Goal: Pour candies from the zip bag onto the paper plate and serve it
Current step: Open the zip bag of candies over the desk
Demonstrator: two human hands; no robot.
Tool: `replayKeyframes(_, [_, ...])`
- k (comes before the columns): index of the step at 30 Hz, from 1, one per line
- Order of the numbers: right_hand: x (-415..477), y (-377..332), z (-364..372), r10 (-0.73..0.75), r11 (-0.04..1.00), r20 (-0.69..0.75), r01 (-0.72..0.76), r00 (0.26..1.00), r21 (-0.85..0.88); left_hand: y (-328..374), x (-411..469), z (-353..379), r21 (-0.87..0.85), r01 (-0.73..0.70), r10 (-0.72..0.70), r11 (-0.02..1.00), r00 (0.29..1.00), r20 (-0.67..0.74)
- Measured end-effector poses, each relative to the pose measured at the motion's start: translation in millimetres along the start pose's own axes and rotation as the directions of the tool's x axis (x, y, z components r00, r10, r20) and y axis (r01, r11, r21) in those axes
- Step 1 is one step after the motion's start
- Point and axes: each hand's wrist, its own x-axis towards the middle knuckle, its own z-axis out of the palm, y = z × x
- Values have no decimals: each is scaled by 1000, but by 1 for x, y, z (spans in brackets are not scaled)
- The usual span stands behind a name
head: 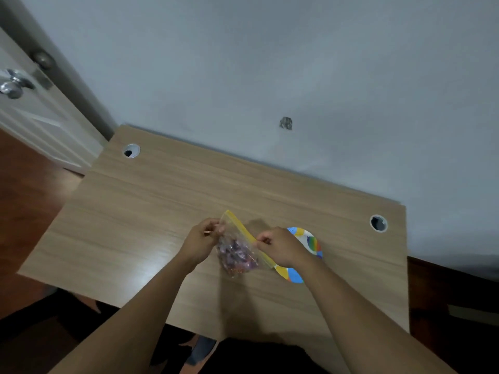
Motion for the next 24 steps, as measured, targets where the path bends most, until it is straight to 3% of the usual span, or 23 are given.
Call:
replayKeyframes(4, [-18, -10, 9, 69, 988, -67, -59, 995, 141, 5, -21, 7, -20, 19, -23, 1000, 975, -219])
replayKeyframes(6, [-28, -18, 14, 90, 985, -97, -73, 991, 158, 8, -35, 11, -73, 30, -46, 997, 971, -236])
replayKeyframes(14, [-60, -33, 35, 94, 981, -71, -80, 993, 176, 21, -99, 37, -347, 207, -168, 915, 976, 141])
replayKeyframes(20, [-86, -28, 40, -6, 944, 4, 5, 1000, 330, 12, -124, 37, -478, 311, -230, 822, 948, 220])
replayKeyframes(24, [-103, -30, 44, -54, 899, 82, 12, 995, 437, 6, -134, 37, -468, 339, -246, 816, 937, 249])
